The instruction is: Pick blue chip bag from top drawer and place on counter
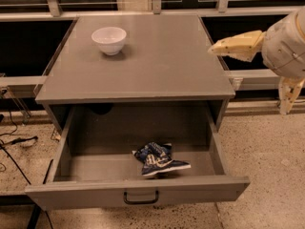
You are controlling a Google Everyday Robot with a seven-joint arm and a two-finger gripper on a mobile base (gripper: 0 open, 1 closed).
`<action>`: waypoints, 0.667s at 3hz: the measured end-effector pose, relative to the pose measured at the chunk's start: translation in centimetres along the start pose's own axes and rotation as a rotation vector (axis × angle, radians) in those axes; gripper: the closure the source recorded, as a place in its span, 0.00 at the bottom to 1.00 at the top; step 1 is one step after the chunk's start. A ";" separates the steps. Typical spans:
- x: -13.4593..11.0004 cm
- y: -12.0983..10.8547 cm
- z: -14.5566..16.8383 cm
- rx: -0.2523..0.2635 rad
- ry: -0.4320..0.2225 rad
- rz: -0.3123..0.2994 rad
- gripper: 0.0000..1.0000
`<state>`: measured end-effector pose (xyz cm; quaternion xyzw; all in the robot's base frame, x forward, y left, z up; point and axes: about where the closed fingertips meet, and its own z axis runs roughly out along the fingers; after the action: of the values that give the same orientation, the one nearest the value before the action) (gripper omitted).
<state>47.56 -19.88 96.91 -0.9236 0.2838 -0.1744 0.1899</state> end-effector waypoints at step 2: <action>-0.4 -0.4 0.0 0.002 -0.010 -0.112 0.00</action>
Offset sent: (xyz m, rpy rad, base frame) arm 0.0029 0.0091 -0.0063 -0.0436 -0.0067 0.1408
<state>47.50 -19.33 97.00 -0.9387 0.2306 -0.1803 0.1823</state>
